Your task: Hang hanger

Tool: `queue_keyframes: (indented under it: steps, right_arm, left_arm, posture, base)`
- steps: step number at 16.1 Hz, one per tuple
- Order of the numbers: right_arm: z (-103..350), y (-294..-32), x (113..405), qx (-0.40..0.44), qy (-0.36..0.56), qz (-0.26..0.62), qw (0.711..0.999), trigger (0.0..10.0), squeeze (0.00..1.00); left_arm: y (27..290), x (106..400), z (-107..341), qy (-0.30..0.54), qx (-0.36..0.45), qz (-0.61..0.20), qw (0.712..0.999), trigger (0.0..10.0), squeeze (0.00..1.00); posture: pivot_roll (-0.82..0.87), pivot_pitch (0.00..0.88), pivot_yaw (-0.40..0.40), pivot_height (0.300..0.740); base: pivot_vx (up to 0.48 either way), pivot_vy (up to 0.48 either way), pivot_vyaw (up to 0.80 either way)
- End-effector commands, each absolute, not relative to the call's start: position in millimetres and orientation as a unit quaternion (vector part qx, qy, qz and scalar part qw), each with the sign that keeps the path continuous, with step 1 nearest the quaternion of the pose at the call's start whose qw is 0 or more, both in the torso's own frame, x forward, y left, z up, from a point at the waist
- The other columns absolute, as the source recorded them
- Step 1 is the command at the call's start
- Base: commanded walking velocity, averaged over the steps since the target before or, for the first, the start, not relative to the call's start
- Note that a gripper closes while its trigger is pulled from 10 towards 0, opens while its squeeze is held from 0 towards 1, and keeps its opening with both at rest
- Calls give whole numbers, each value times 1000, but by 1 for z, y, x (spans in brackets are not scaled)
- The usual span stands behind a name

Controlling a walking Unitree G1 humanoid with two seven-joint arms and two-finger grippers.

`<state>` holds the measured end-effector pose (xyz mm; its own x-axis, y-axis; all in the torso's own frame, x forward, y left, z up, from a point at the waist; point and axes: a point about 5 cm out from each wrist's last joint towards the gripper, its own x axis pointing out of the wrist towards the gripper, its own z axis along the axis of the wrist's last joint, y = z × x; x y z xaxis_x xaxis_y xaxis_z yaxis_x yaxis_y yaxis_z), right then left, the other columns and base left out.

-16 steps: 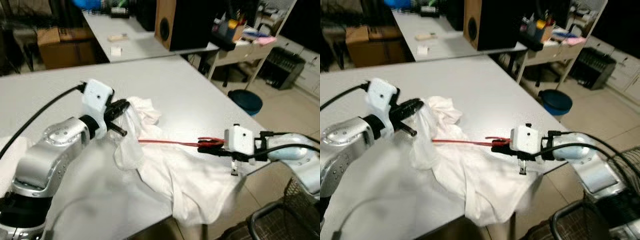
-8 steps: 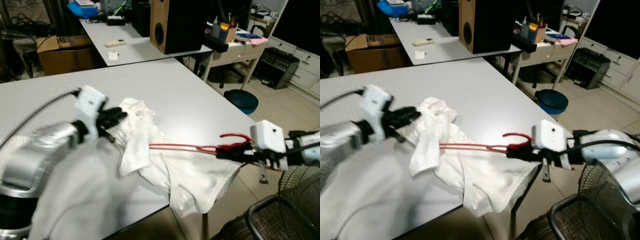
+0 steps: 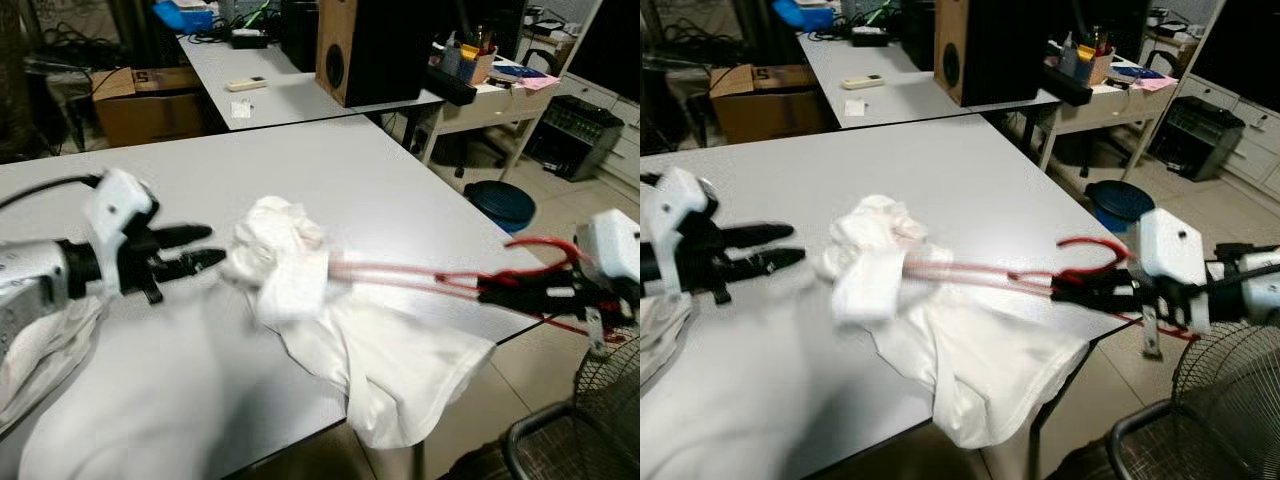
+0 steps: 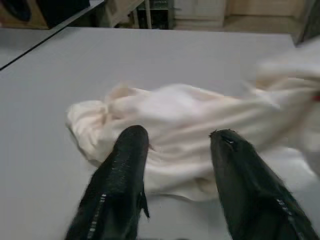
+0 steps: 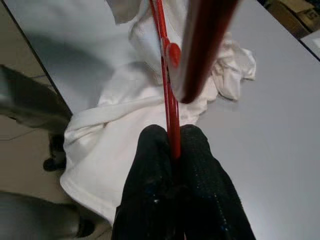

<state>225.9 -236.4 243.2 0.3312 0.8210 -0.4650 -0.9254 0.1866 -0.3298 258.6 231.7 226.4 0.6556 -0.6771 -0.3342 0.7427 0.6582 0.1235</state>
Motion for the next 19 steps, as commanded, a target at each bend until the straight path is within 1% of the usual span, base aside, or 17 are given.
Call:
queue_keyframes:
  steps: [1, 2, 3, 4, 5, 6, 7, 8, 9, 10, 13, 14, 15, 16, 17, 18, 19]
  right_arm:
    - [258, -238, 226, -268, 57, 557, 784, 10000, 0]
    - [262, -236, 235, -240, 28, 496, 834, 10000, 0]
    - [258, -235, 235, -225, 37, 487, 843, 10000, 0]
    - [250, -232, 230, -198, 60, 487, 849, 10000, 0]
    - [235, -226, 213, -162, 95, 513, 838, 10000, 0]
    - [224, -225, 200, -163, 127, 524, 826, 10000, 0]
    - [215, -228, 194, -201, 157, 518, 817, 10000, 0]
    - [209, -234, 194, -229, 190, 490, 820, 10000, 0]
    - [206, -244, 194, -269, 221, 463, 815, 10000, 0]
    - [206, -246, 193, -281, 227, 460, 811, 10000, 0]
    - [240, -254, 183, -272, 196, 478, 812, 10000, 0]
    - [252, -260, 178, -274, 193, 485, 808, 10000, 0]
    - [257, -271, 175, -299, 212, 477, 799, 10000, 0]
    - [260, -276, 175, -311, 220, 468, 797, 10000, 0]
    - [265, -282, 174, -318, 221, 457, 801, 10000, 0]
    - [275, -286, 176, -325, 203, 445, 809, 10000, 0]
    - [287, -291, 183, -334, 170, 411, 831, 10000, 0]
  left_arm:
    - [231, 265, 234, 97, 116, -365, 919, 10000, 1000]
    - [228, 273, 238, 49, 89, -313, 944, 10000, 1000]
    - [227, 273, 239, 41, 84, -306, 948, 10000, 1000]
    - [225, 274, 237, 30, 79, -293, 952, 10000, 937]
    - [223, 271, 231, 27, 77, -283, 956, 10000, 329]
    - [222, 269, 225, 33, 75, -276, 958, 10000, 141]
    - [217, 266, 220, 41, 72, -278, 957, 10000, 0]
    - [213, 264, 217, 45, 71, -280, 956, 10000, 0]
    - [207, 265, 212, 54, 73, -286, 954, 10000, 0]
    - [206, 266, 211, 55, 76, -288, 953, 10000, 0]
    - [205, 267, 208, 64, 89, -288, 951, 10000, 0]
    - [208, 267, 206, 70, 93, -284, 952, 10000, 0]
    - [209, 266, 204, 75, 101, -281, 951, 10000, 0]
    - [210, 265, 203, 76, 105, -278, 952, 10000, 0]
    - [210, 265, 202, 76, 107, -274, 953, 10000, 0]
    - [209, 266, 205, 64, 95, -266, 957, 10000, 0]
    - [208, 267, 207, 53, 85, -259, 961, 10000, 0]
  posture:
    - [-37, 0, -14, 740]
    - [-37, 0, -14, 740]
    - [-36, 0, -22, 740]
    - [-35, 0, -24, 740]
    - [-35, 0, -25, 740]
    - [-35, 0, -22, 740]
    - [-44, 0, -13, 740]
    - [-48, 0, -8, 740]
    - [-53, 0, 0, 740]
    - [-53, 0, 0, 740]
    - [-62, 0, 13, 740]
    - [-66, 0, 13, 740]
    - [-66, 0, 13, 740]
    - [-66, 0, 10, 740]
    - [-65, 0, 9, 740]
    - [-64, 0, 7, 740]
    - [-64, 0, 7, 740]
  base:
    - [0, 0, 0]
    - [0, 0, 0]
    - [0, 0, 0]
    - [0, 0, 0]
    - [0, 0, 0]
    - [0, 0, 0]
    - [0, 0, 0]
    - [0, 0, 0]
    - [0, 0, 0]
    - [0, 0, 0]
    - [0, 0, 0]
    - [0, 0, 0]
    - [0, 0, 0]
    - [0, 0, 0]
    - [0, 0, 0]
    - [0, 0, 0]
    - [0, 0, 0]
